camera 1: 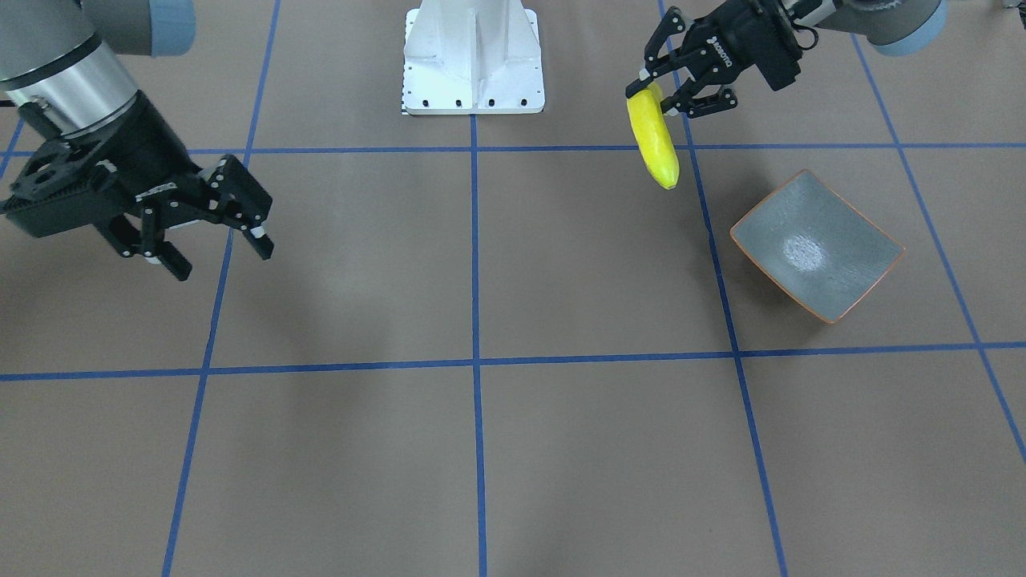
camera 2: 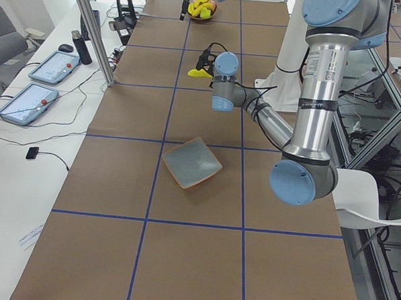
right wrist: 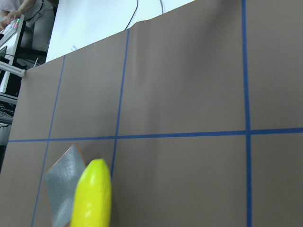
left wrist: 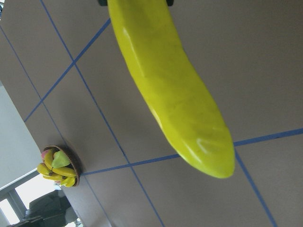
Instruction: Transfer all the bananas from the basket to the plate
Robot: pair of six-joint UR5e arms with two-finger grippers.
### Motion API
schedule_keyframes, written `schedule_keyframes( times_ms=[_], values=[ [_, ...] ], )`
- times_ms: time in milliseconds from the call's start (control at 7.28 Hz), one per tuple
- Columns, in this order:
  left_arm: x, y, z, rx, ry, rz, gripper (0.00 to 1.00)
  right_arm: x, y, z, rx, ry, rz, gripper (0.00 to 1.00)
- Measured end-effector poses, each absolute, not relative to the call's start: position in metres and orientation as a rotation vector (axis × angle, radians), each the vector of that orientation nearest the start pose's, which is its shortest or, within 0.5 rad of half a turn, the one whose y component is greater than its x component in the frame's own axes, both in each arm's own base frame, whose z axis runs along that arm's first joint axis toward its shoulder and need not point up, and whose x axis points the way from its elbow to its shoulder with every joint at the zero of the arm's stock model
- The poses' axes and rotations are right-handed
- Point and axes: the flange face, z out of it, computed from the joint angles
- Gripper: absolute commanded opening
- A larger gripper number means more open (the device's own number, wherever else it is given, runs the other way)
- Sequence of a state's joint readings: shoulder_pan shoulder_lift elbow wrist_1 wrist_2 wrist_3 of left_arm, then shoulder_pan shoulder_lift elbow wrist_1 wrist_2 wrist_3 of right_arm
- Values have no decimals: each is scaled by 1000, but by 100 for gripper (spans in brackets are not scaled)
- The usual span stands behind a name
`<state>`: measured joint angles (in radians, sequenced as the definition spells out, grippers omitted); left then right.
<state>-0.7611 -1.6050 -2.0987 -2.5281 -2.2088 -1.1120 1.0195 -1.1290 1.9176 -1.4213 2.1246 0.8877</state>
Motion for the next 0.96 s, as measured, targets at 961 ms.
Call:
schedule_keyframes(
  times_ms=[961],
  values=[
    [226, -342, 443, 190, 1185, 56, 0, -49, -538, 431, 366, -780, -229, 100]
  ],
)
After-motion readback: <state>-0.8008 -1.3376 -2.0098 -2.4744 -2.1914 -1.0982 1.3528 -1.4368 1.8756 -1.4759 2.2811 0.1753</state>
